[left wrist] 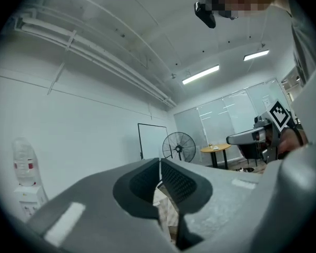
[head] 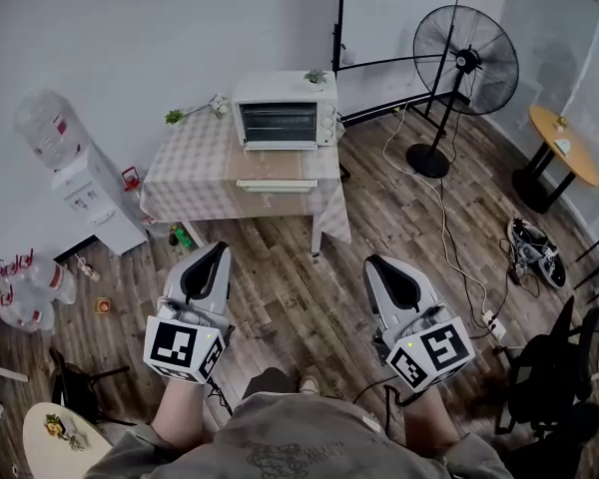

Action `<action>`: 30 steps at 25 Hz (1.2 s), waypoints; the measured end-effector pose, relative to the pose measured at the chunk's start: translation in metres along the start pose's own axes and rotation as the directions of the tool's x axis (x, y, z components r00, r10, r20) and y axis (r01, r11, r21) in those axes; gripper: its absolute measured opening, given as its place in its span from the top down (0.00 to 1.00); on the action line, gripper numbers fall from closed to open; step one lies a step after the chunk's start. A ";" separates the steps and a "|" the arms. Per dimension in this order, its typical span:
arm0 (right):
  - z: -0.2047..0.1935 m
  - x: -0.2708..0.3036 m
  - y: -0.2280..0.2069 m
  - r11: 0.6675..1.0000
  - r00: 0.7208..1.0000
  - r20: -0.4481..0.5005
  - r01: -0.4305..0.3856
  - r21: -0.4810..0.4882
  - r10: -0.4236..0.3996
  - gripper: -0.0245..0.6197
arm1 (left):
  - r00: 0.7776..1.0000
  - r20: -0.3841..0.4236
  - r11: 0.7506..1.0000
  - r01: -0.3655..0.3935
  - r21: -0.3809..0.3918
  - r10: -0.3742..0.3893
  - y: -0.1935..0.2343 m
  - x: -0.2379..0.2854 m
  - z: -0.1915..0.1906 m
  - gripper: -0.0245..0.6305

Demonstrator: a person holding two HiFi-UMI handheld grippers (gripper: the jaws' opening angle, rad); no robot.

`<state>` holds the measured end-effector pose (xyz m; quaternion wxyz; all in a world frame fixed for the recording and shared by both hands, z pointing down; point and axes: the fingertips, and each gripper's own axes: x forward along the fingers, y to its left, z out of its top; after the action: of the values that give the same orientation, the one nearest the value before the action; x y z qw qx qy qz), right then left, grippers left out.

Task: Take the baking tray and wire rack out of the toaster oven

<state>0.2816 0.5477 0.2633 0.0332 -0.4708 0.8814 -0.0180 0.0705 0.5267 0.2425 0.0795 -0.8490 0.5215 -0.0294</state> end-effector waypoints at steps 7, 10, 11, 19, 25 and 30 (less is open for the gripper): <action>-0.005 0.016 -0.019 0.998 0.998 -0.010 0.064 -0.009 -0.064 0.52 | 0.994 0.015 0.994 -0.109 -0.020 0.110 0.028 0.009 -0.009 0.55; -0.011 0.030 -0.027 0.998 0.998 -0.019 0.067 -0.006 -0.067 0.51 | 0.994 0.000 0.994 -0.105 -0.012 0.105 0.034 0.020 -0.017 0.56; -0.013 0.036 -0.030 0.998 0.997 -0.021 0.069 -0.004 -0.070 0.51 | 0.994 -0.006 0.994 -0.105 -0.012 0.105 0.036 0.025 -0.020 0.56; -0.027 0.098 -0.050 0.998 0.996 -0.062 0.059 0.008 -0.059 0.50 | 0.993 -0.033 0.994 -0.112 -0.018 0.112 0.076 0.071 -0.040 0.56; -0.040 0.158 -0.074 0.995 0.994 -0.095 0.061 0.077 -0.054 0.51 | 0.996 -0.012 0.990 -0.094 -0.109 0.093 0.116 0.121 -0.051 0.56; -0.050 0.216 -0.093 0.973 0.992 -0.114 0.072 0.221 -0.047 0.52 | 0.997 -0.052 0.978 -0.069 -0.198 0.060 0.156 0.167 -0.071 0.56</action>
<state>0.2352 0.3166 0.3105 0.0380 -0.4886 0.8597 -0.1438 -0.0007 0.3013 0.2806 -0.0169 -0.8344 0.5508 0.0064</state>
